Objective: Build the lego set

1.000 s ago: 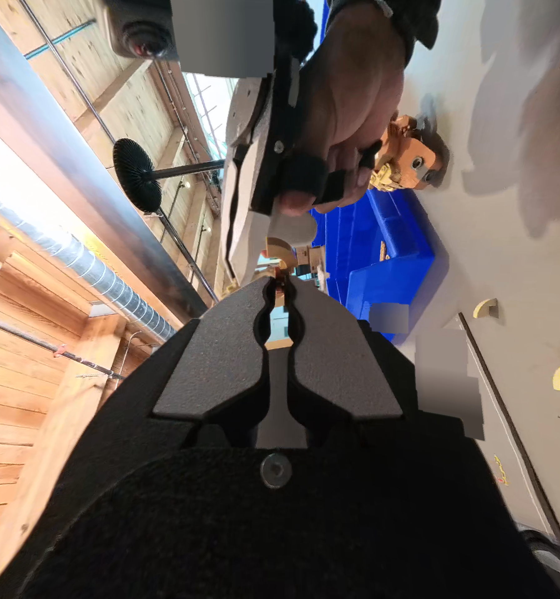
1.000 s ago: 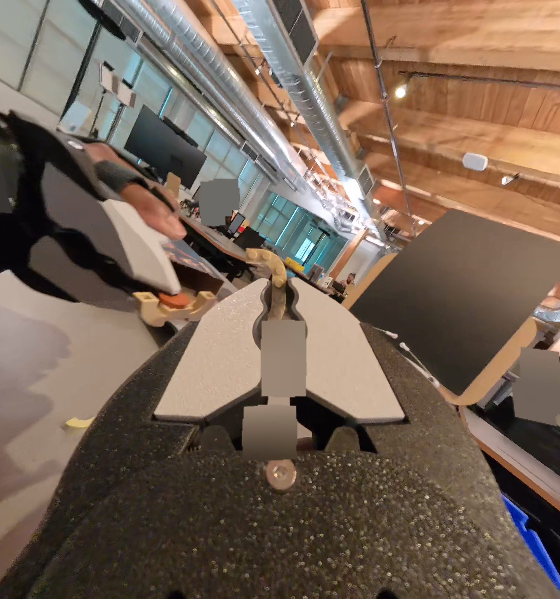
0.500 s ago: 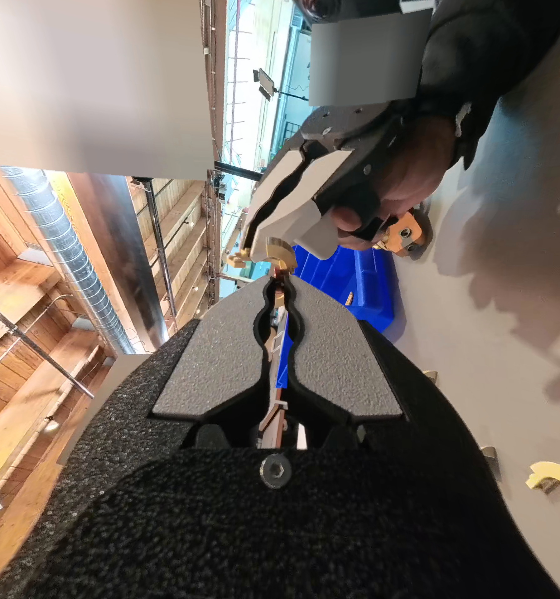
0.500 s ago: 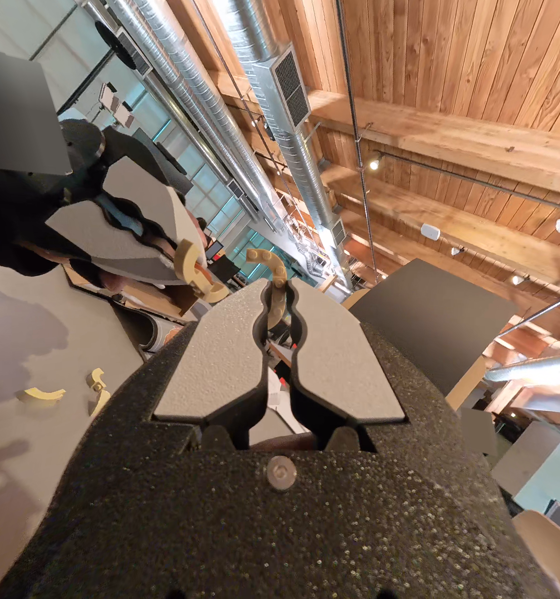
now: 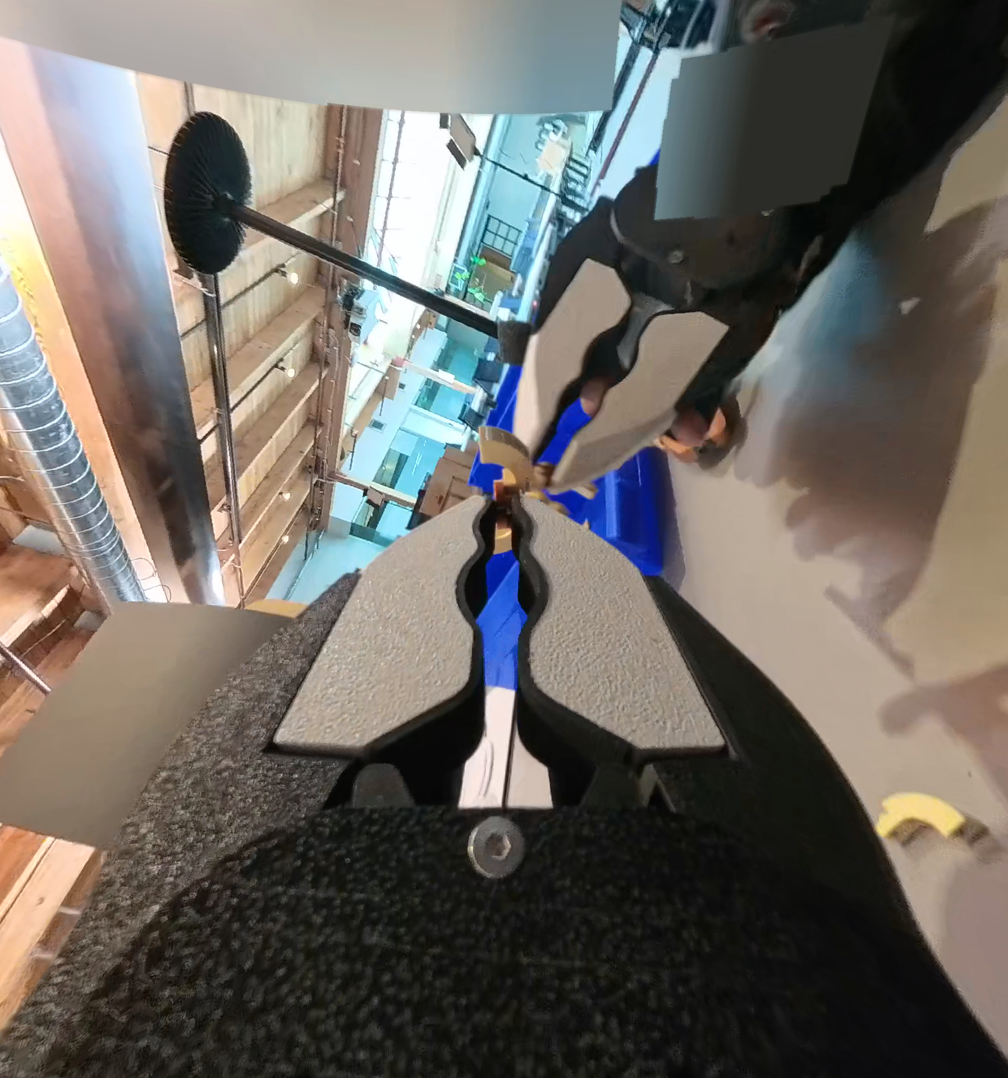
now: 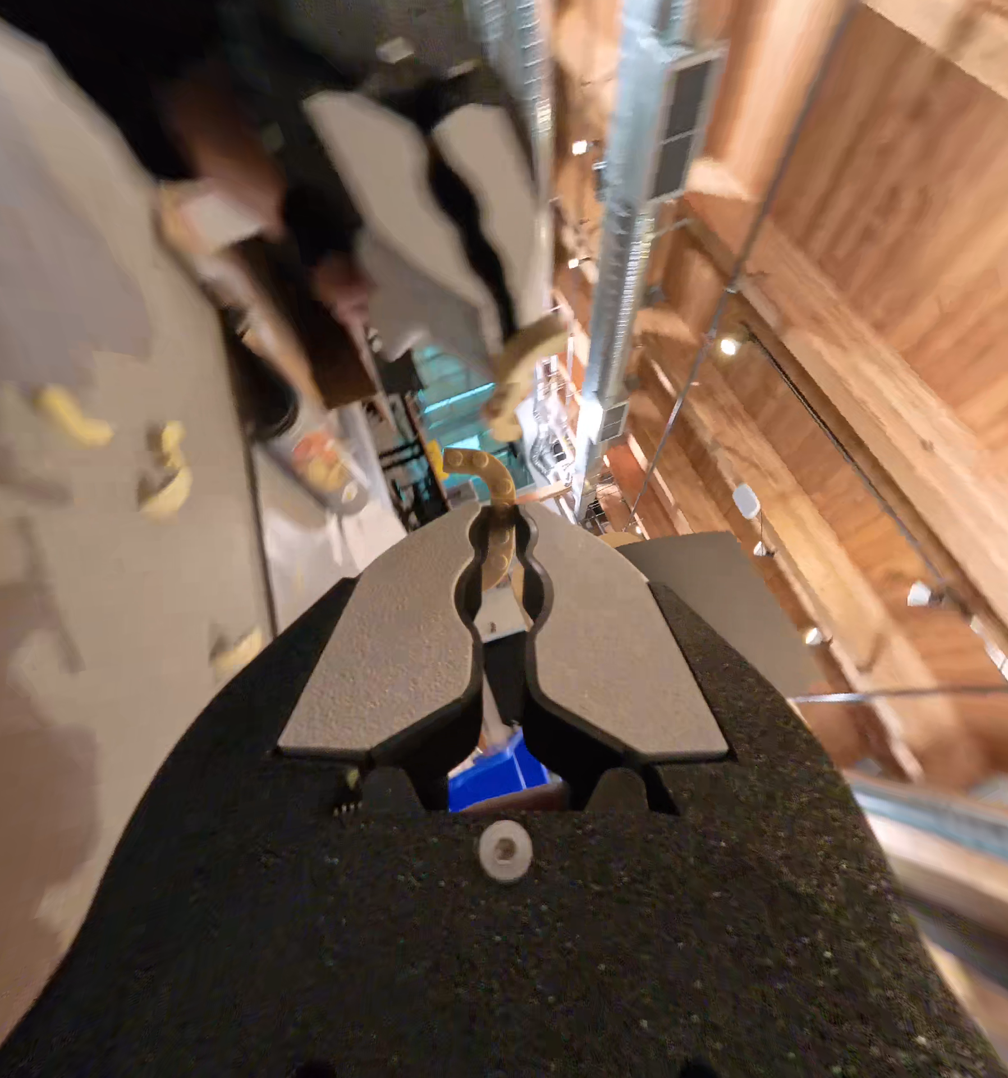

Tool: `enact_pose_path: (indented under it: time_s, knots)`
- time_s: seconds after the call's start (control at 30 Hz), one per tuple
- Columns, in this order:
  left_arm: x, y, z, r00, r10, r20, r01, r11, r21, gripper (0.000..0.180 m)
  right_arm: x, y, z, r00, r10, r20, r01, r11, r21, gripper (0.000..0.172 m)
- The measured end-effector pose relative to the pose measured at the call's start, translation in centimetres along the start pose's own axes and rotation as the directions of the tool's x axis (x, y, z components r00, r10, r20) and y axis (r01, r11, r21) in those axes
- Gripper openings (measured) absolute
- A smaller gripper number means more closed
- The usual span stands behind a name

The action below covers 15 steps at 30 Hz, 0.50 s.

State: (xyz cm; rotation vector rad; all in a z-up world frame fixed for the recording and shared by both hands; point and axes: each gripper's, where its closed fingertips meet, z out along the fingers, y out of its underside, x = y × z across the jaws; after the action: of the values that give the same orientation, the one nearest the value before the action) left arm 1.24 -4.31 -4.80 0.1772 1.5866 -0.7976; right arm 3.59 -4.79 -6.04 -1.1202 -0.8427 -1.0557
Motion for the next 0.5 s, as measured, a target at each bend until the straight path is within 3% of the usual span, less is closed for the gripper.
enact_pose_path:
  time_s: [0.07,0.2,0.3,0.5]
  knots:
    - [0.2,1.1,-0.3,1.0,0.009,-0.006,-0.009,0.999,-0.033,0.004,-2.7,1.1,-0.4,0.975,-0.186,0.124,0.192,0.98,-0.042,0.008]
    - [0.8,3.5,-0.9,0.999,0.046,-0.021,-0.048,0.992,-0.116,0.005,-7.3,3.2,-2.3,0.803,-0.46,0.379,0.502,0.865,-0.015,0.008]
    - [1.2,4.5,-1.2,0.996,0.079,-0.042,-0.085,0.985,-0.153,0.004,-8.0,2.6,-3.1,0.723,-0.549,0.418,0.586,0.809,0.05,0.008]
    - [1.8,4.7,-1.0,0.99,0.126,-0.061,-0.135,0.975,-0.174,0.004,-10.2,1.6,-5.4,0.634,-0.569,0.524,0.586,0.795,0.154,0.02]
